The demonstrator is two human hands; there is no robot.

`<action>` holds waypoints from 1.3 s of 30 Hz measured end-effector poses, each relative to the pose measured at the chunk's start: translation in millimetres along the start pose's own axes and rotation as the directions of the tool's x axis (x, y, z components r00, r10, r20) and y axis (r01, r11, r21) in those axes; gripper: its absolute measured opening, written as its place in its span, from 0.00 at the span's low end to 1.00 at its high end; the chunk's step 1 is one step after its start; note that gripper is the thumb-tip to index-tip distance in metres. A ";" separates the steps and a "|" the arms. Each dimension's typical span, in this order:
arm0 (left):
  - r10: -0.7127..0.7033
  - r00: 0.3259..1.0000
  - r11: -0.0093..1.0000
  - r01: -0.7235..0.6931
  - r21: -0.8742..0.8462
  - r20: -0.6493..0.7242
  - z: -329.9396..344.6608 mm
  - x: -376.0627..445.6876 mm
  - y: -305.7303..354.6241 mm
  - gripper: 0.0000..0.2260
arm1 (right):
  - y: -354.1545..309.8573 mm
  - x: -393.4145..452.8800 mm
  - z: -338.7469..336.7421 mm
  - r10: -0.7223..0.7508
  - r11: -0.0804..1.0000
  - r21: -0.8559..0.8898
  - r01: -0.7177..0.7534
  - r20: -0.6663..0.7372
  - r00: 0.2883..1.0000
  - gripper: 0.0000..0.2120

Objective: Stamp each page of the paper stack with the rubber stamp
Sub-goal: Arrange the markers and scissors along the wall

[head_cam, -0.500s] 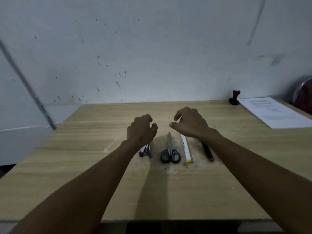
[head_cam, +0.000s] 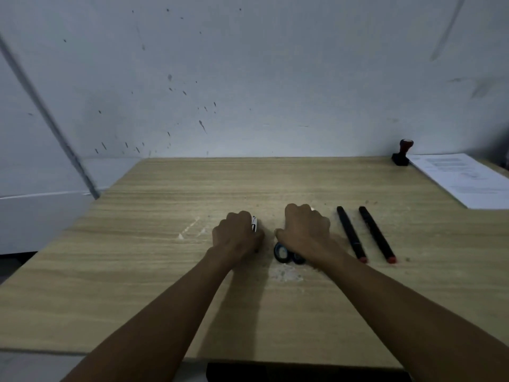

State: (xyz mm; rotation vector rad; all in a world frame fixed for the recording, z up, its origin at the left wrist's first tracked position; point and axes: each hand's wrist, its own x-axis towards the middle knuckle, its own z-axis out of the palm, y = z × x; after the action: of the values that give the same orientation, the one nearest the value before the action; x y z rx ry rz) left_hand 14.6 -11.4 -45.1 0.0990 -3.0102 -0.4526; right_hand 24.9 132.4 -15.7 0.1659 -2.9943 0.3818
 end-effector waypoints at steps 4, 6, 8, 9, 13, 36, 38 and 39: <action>-0.001 1.000 0.999 0.000 -0.048 -0.005 0.8 4.1 -0.3 0.12 | -4.6 0.8 9.2 0.088 0.995 0.057 -0.087 -0.006 0.996 0.10; -0.022 1.000 0.993 0.022 -0.114 0.003 -0.4 10.0 -5.2 0.13 | -5.6 2.1 11.3 0.139 0.984 0.109 -0.139 0.005 0.990 0.10; -0.044 0.999 0.970 0.049 -0.237 0.029 -2.7 15.3 -10.3 0.15 | -7.8 2.2 11.4 0.162 0.972 0.167 -0.164 0.028 0.986 0.07; -0.055 0.998 0.948 0.066 -0.310 0.042 -4.8 16.2 -12.2 0.16 | -8.7 2.4 11.5 0.173 0.965 0.193 -0.179 0.050 0.984 0.07; -0.083 0.996 0.845 0.093 -0.526 0.042 -10.5 20.6 -22.4 0.17 | -13.5 3.7 7.7 0.192 0.952 0.216 -0.217 0.131 0.973 0.05; -0.334 0.928 0.896 0.258 -0.361 -0.166 -59.2 136.6 -191.7 0.14 | -159.9 126.7 43.3 -0.037 0.830 0.551 -0.084 0.205 0.978 0.14; -0.330 0.927 0.922 0.275 -0.273 -0.180 -61.3 157.1 -208.8 0.14 | -177.4 144.5 51.7 -0.056 0.829 0.555 -0.062 0.194 0.979 0.14; -0.331 0.925 0.929 0.285 -0.236 -0.185 -62.2 168.0 -217.9 0.14 | -185.8 154.4 56.9 -0.062 0.833 0.551 -0.053 0.188 0.980 0.13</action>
State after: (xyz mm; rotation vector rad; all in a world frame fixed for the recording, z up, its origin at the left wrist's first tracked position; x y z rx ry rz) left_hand -134.9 -250.4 -36.1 0.5758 -2.7134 -0.7244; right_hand -110.5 -75.3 -5.1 0.2748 -2.9707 1.3056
